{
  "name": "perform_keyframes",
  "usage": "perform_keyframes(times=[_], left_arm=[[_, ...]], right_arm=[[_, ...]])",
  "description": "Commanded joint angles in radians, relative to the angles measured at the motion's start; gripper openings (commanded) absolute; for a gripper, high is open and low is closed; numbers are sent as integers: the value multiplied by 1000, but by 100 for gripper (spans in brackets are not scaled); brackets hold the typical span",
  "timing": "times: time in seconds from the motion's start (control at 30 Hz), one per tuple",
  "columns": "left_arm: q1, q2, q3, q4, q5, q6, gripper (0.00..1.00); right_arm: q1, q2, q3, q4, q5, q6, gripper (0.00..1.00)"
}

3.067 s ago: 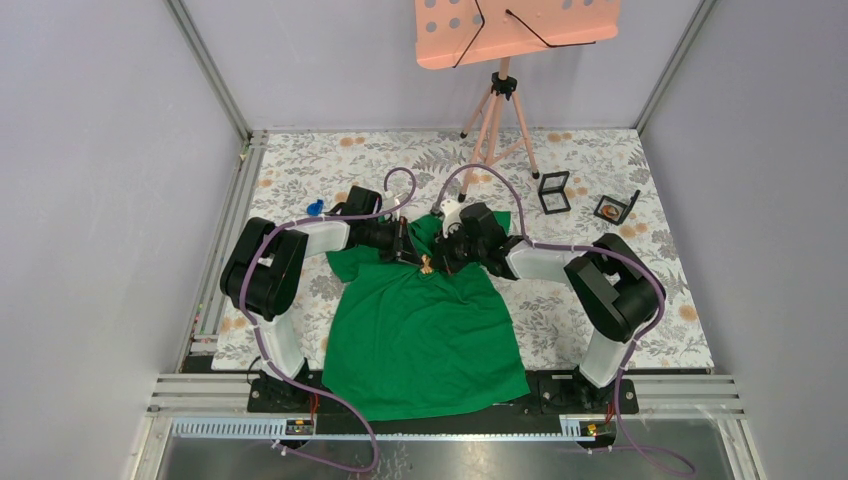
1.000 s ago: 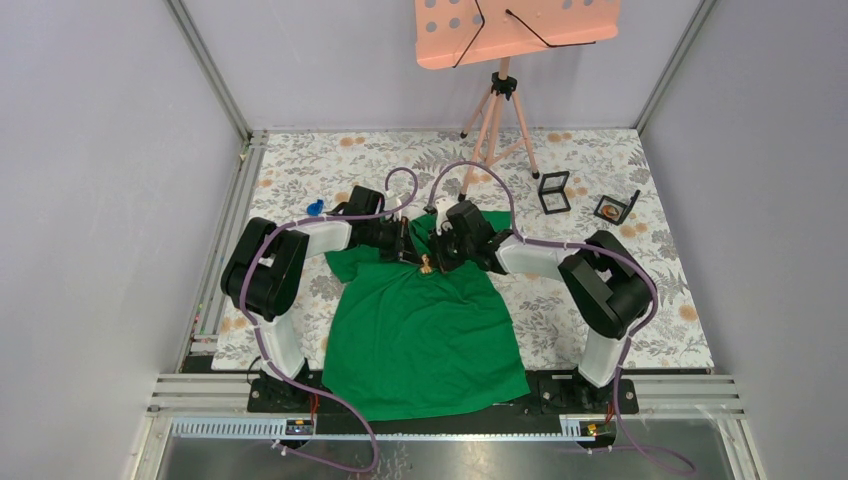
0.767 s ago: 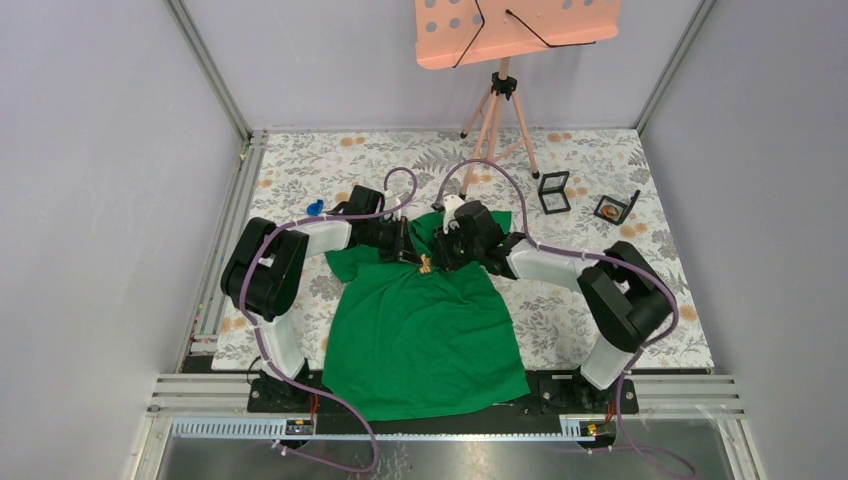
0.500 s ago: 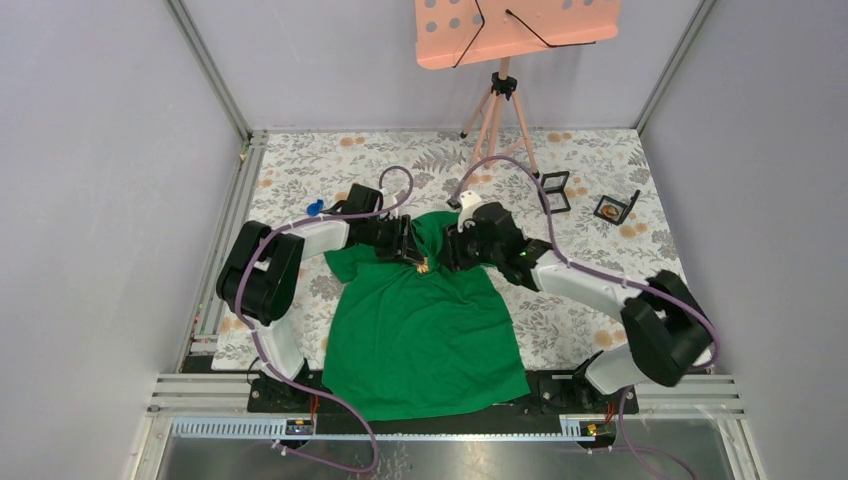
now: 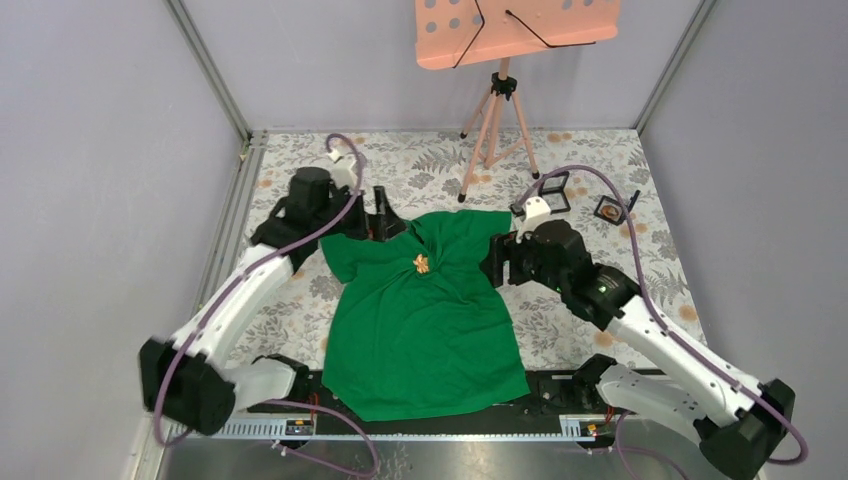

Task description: Pin the brooch onto the clothing

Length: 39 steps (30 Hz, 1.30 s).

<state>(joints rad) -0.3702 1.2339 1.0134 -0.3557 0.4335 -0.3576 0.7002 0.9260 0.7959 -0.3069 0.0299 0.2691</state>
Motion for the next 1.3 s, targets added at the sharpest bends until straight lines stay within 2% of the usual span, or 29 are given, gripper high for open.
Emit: perform_keyframes(times=[0.0,0.1,0.23,0.4,0.53,0.83,1.03,1.27], left_arm=[[10,-165,51,-163,3,87,99],[26,-257,44,-187,-22,122,99],[45,-316,7,-170,-110,133,99],[83,-354,-32,-148,-131,184,99],[139,-352,-59,-135,-140,198,99],[268,-313,-64,-104,-38,143,99],[275,-287,-62,-143,-53,173,99],[275,-293,-67,-146,-34,162,99]], right_arm=[[-63,-51,113,-288,123,24,79],[-151,-40,162,-361,123,28,81],[-281,50,215,-369,111,21,84],[-495,288,291,-293,79,4,81],[-600,490,384,-254,162,-44,78],[-735,878,667,-274,316,-165,72],[-785,1068,862,-328,371,-221,70],[-798,1215,985,-354,436,-305,64]])
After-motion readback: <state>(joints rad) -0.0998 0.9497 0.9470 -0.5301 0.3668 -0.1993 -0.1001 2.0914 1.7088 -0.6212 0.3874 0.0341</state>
